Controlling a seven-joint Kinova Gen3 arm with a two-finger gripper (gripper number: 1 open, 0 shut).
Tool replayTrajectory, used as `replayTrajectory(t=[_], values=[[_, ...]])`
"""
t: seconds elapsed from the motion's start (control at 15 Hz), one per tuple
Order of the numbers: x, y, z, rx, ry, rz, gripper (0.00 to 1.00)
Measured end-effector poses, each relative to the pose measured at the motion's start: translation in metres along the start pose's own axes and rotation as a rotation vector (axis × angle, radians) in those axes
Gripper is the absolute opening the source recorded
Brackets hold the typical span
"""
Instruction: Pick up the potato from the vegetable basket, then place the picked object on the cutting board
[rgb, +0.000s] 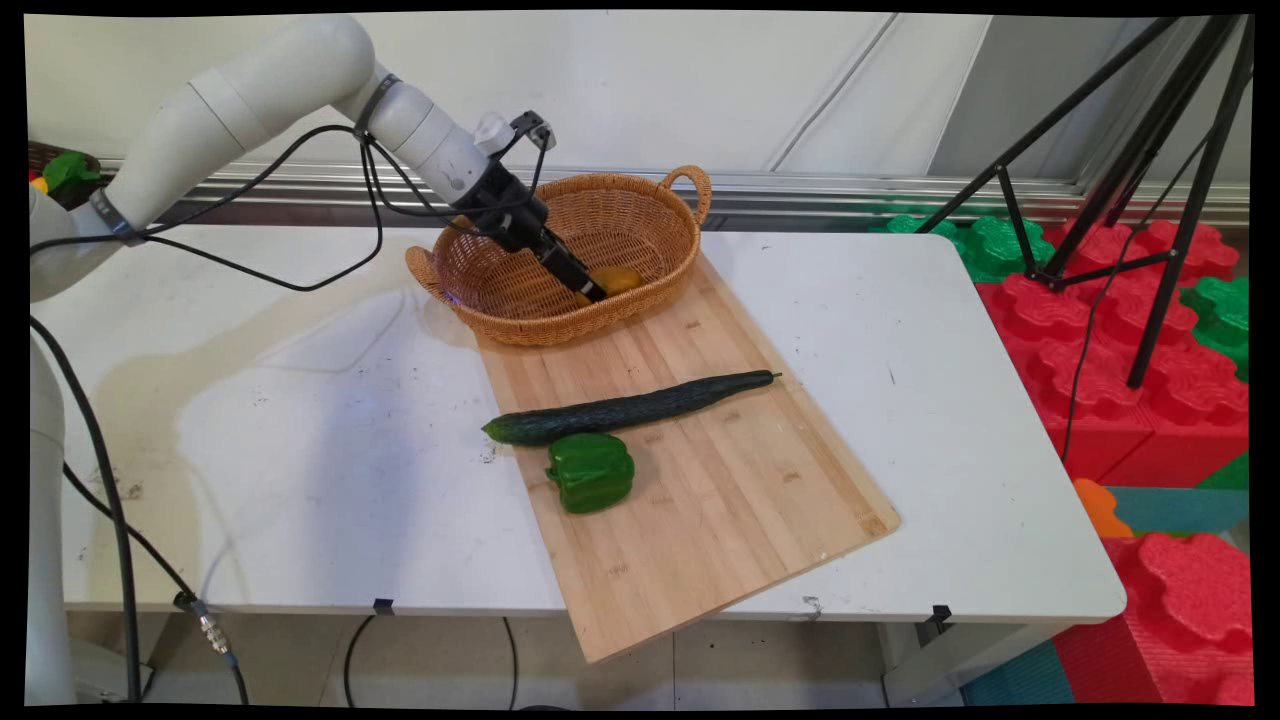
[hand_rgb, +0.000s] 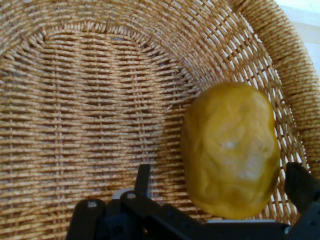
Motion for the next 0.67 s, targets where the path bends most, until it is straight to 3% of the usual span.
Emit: replayTrajectory(t=[0.33, 0.4, 0.67], values=[[-0.0018, -0.0019, 0.0040, -0.013, 0.007, -0.007, 1.00], [-0.0024, -0.0023, 0.0043, -0.015, 0.008, -0.007, 0.00], [-0.0047, -0.0032, 0.0032, -0.018, 0.012, -0.008, 0.00]])
